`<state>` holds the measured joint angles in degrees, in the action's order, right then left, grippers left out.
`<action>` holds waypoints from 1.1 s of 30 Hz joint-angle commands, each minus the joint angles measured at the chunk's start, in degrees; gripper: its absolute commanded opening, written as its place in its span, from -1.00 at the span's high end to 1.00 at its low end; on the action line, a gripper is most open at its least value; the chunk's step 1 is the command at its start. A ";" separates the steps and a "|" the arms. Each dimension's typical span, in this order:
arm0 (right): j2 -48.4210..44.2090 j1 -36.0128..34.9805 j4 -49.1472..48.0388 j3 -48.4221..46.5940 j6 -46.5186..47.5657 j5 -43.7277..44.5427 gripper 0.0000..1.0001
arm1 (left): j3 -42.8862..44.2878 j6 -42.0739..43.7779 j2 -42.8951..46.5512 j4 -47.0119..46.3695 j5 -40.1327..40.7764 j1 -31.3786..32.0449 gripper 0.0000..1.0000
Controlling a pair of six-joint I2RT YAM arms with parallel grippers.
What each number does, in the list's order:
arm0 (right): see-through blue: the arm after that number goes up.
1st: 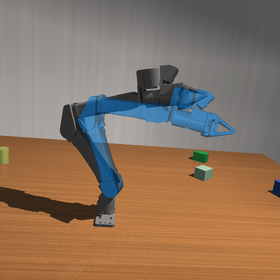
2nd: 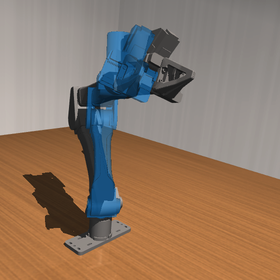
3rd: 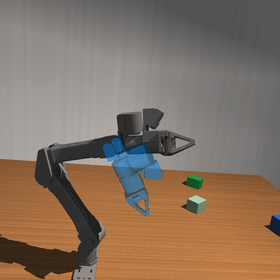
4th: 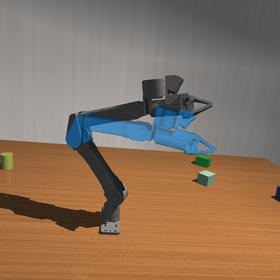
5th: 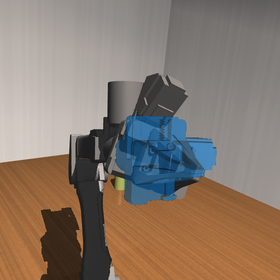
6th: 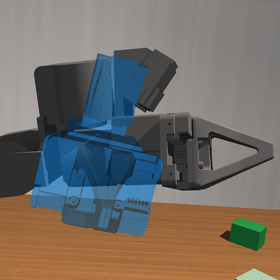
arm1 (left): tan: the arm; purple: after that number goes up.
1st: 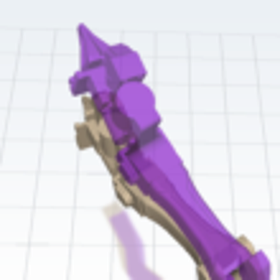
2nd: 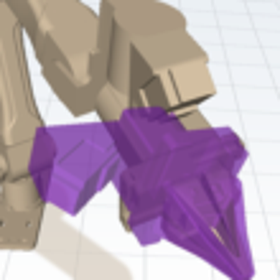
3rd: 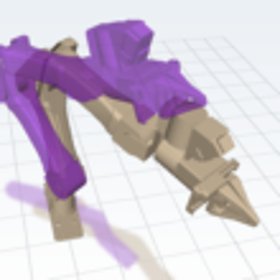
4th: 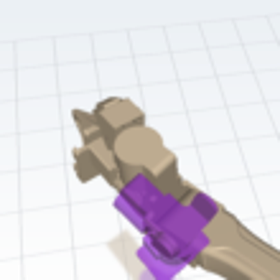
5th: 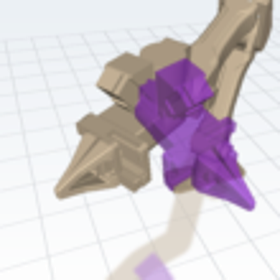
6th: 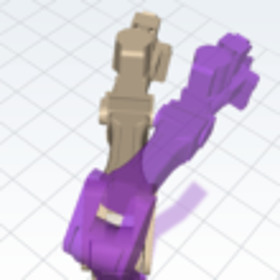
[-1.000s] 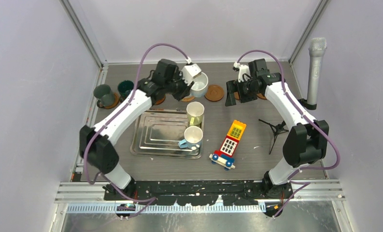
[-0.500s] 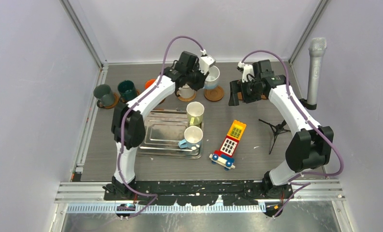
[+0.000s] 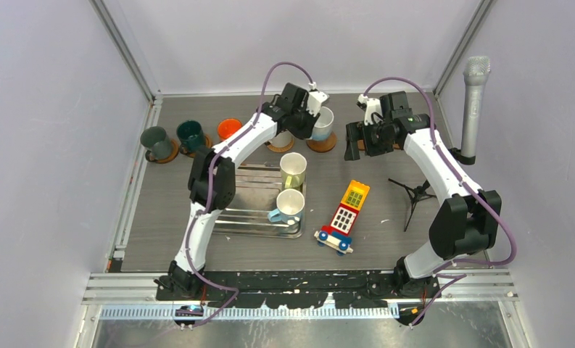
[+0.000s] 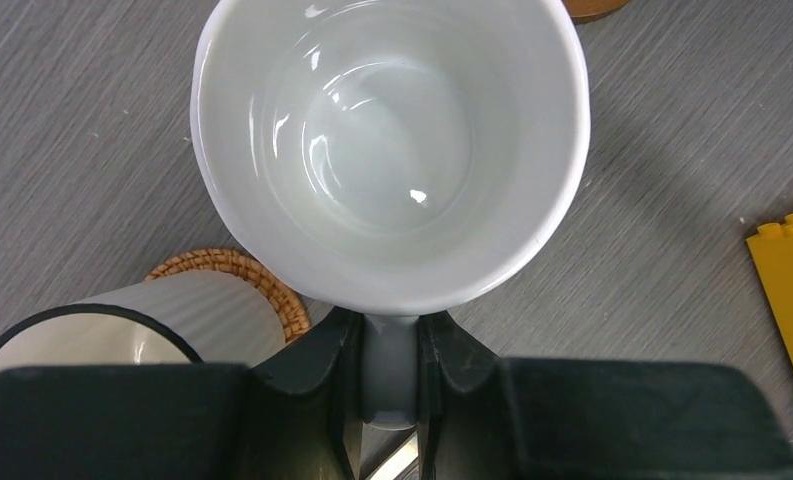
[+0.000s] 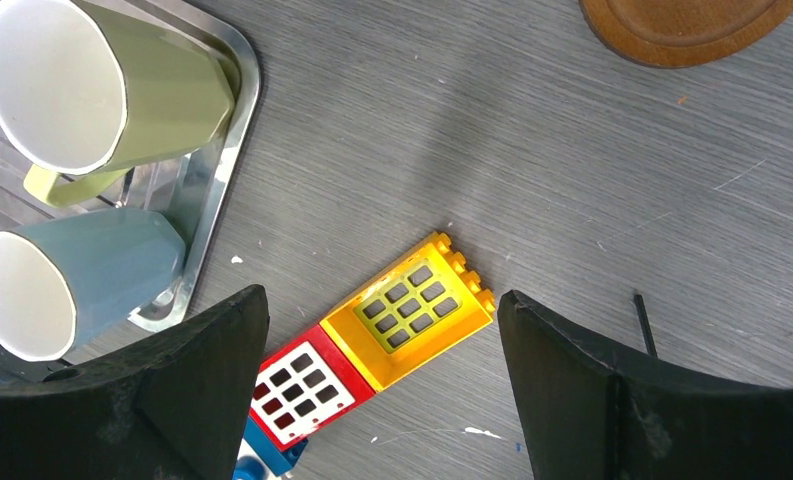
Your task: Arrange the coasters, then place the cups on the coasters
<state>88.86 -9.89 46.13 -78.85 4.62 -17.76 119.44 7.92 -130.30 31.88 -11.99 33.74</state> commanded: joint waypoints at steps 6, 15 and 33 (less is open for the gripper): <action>-2.13 0.71 -1.20 -0.65 0.12 0.44 -0.78 | 6.74 -0.24 -1.98 -3.11 -1.88 -0.13 1.00; -1.80 0.98 -1.19 -0.83 0.12 0.27 -0.78 | 8.11 -1.81 -4.70 -3.85 -2.26 -0.09 1.00; -2.46 1.39 -1.20 -0.23 0.12 0.05 -0.78 | 5.87 -2.24 -3.57 -3.83 -2.72 0.28 0.28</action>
<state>88.86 -8.78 46.13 -78.83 4.62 -17.63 125.23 6.04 -138.52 32.42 -13.08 33.76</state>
